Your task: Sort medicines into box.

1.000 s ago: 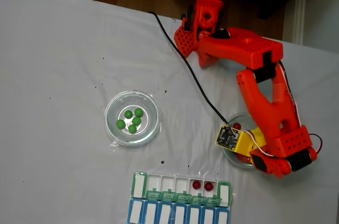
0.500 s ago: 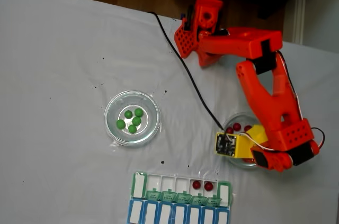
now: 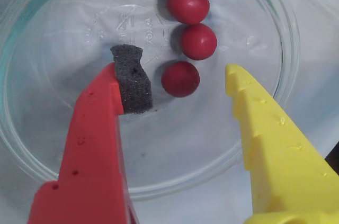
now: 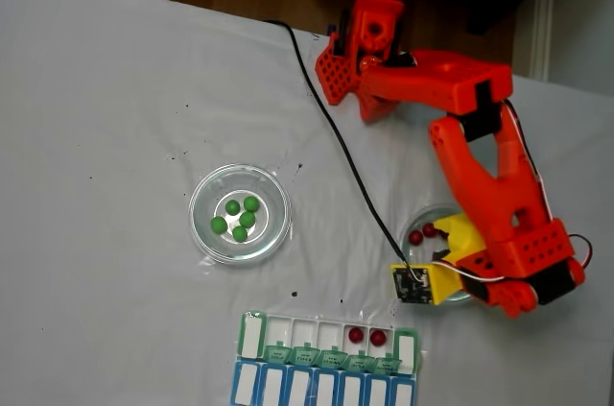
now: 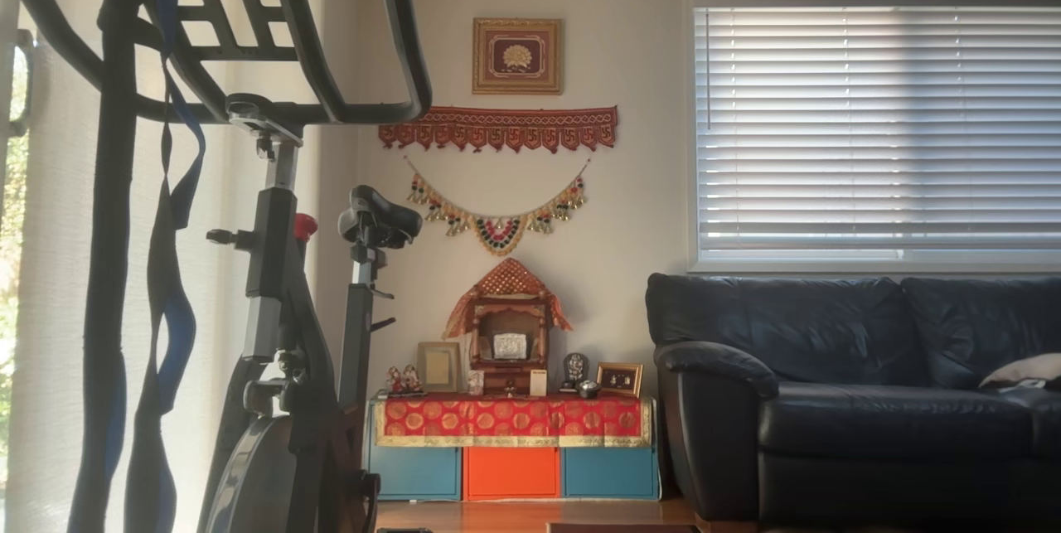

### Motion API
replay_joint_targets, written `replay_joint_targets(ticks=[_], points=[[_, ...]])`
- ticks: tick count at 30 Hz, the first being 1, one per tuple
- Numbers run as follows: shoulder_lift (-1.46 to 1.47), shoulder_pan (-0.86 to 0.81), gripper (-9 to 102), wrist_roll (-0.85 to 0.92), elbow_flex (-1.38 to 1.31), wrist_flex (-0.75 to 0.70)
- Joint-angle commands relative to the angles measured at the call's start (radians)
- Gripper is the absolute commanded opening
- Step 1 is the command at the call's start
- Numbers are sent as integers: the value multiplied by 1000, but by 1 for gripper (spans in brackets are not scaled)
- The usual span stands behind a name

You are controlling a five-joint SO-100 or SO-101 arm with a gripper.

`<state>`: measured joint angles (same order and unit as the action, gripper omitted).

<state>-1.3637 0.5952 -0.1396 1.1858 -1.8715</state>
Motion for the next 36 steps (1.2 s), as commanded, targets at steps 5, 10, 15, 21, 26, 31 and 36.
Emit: replay_joint_targets(ticks=[5, 10, 15, 21, 26, 31, 36], points=[[-117, 71, 37, 44, 49, -35], [-63, 98, 38, 28, 57, -25], [-38, 84, 41, 2, -2, -11], [-51, 81, 35, -18, -15, -5], [-78, 87, 28, -48, -2, 25], [-83, 91, 21, -100, 11, 58], [-71, 89, 20, -152, 28, 104]])
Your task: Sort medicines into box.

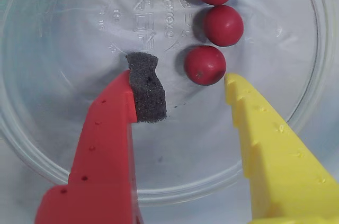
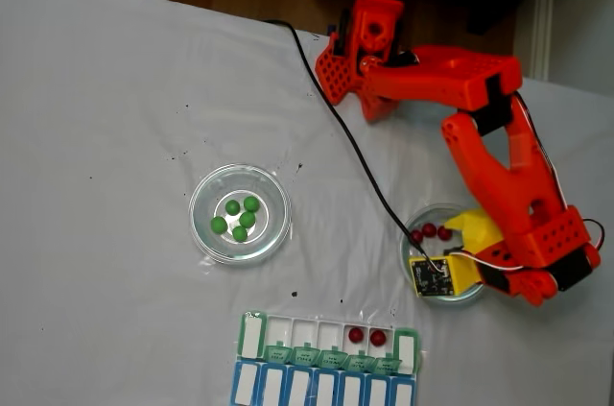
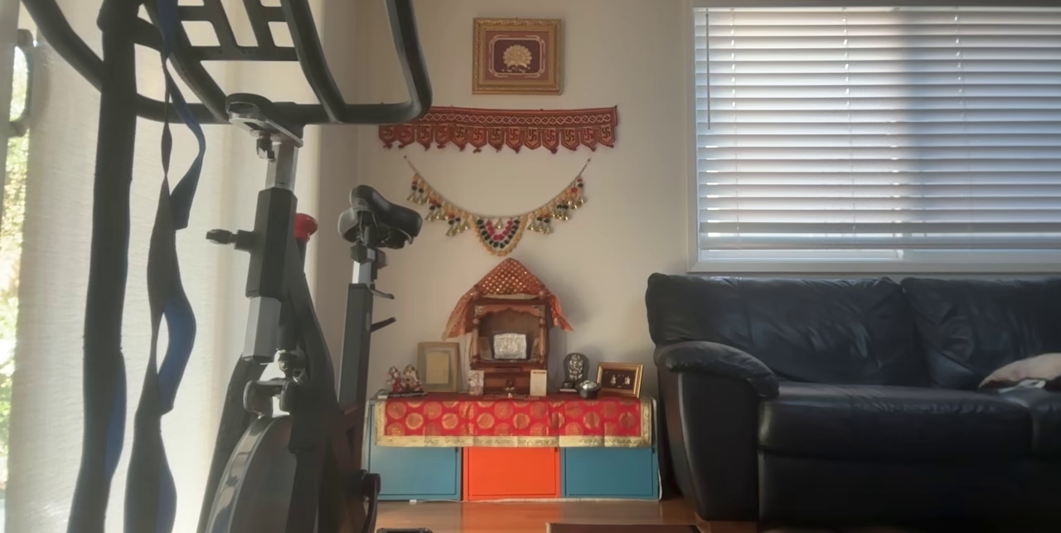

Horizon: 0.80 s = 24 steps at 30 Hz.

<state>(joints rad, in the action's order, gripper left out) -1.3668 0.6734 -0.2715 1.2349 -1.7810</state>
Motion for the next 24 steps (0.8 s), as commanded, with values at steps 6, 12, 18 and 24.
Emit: replay_joint_targets(ticks=[6, 12, 18, 24], points=[[-37, 11, 20, -66, -2, 60], [-8, 12, 20, -100, 6, 80], [17, 15, 17, -110, 8, 69], [28, 2, 16, -98, -23, 43]])
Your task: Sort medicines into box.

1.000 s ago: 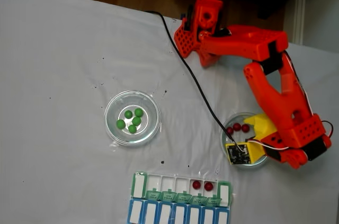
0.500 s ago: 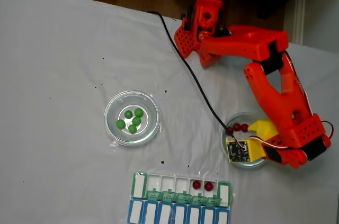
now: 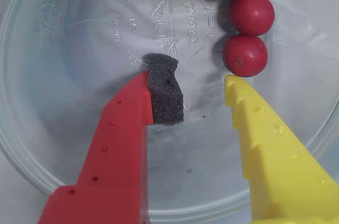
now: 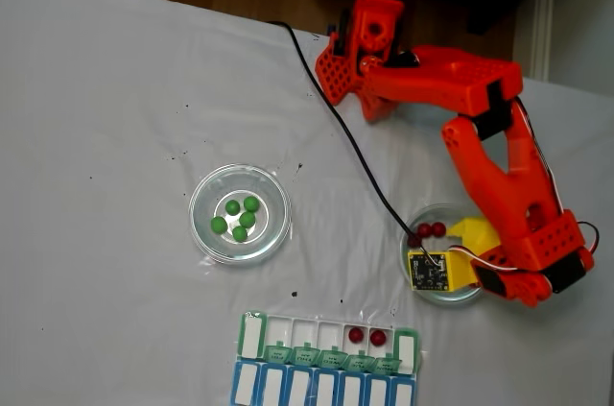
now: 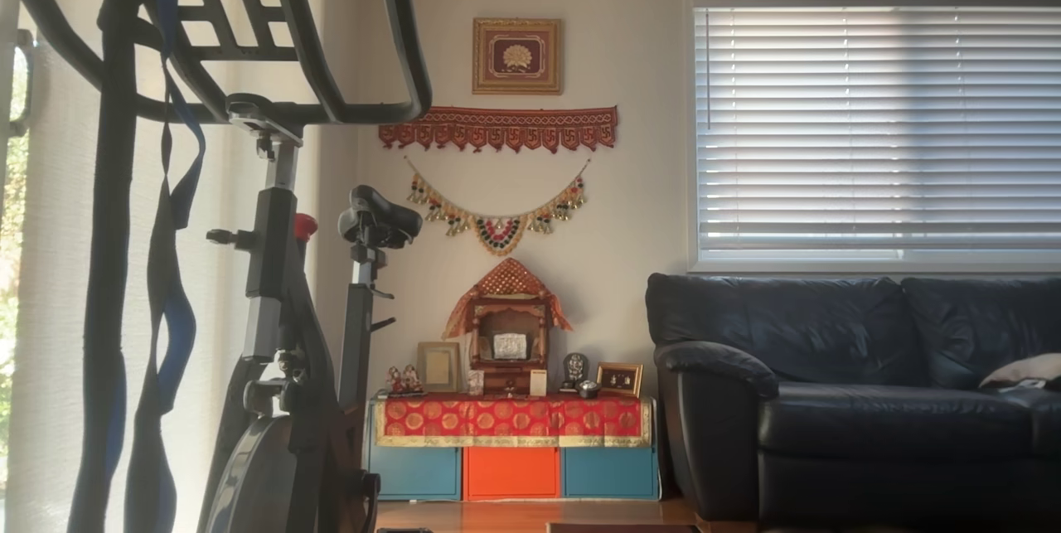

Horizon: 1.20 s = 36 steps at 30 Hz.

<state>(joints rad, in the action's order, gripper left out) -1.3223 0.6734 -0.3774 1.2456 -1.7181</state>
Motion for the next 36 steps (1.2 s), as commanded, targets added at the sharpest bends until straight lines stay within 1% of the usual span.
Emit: replay_joint_targets(ticks=[1, 8, 11, 20, 31, 36], points=[[-17, -6, 16, 17, -48, -34], [28, -58, 17, 137, -173, -189], [28, -72, 17, 184, -167, -189], [18, -69, 17, 210, -132, -189], [51, -44, 18, 178, -104, -189], [60, -23, 18, 135, -78, -189]])
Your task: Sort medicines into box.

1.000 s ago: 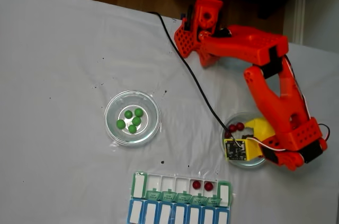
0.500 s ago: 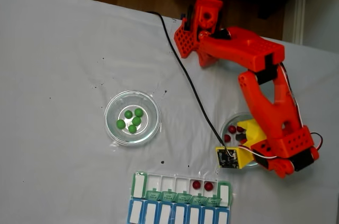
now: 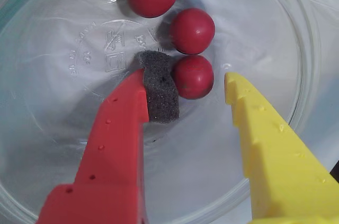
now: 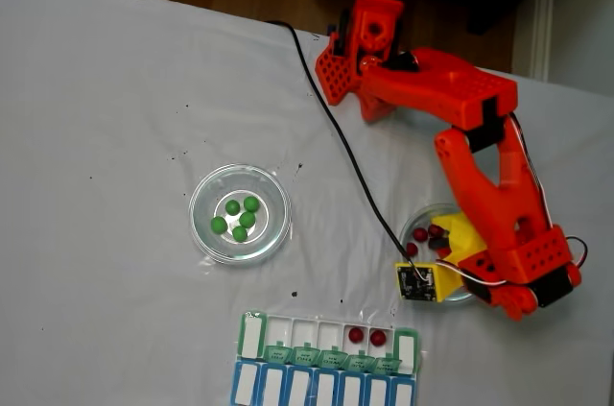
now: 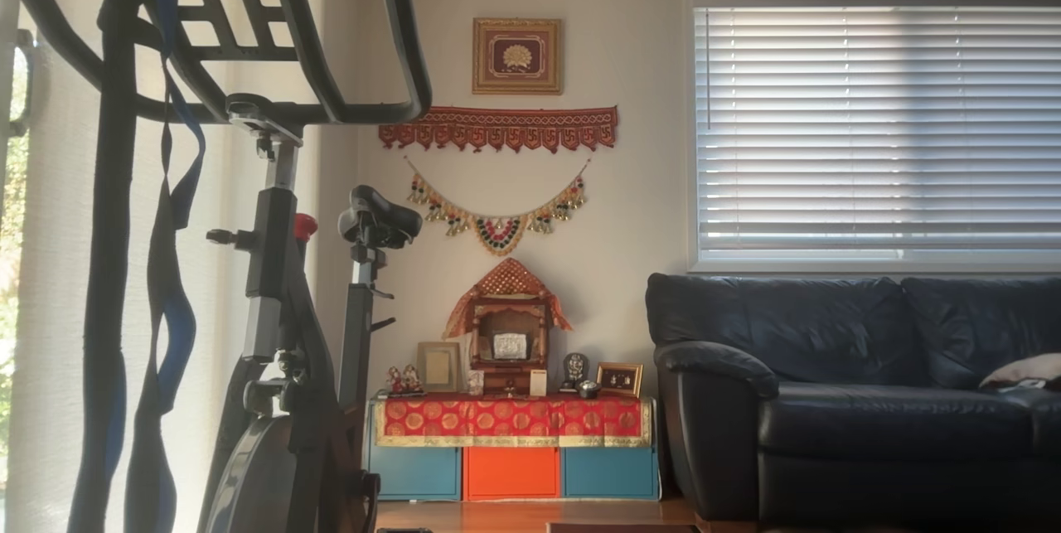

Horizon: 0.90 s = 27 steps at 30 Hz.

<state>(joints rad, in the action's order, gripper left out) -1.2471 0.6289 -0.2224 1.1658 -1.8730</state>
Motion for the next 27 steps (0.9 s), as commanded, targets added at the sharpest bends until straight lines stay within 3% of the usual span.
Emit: replay_joint_targets(ticks=[1, 27], points=[[-15, 25, 18, -28, 0, -34], [18, 12, 18, -58, -18, -34]])
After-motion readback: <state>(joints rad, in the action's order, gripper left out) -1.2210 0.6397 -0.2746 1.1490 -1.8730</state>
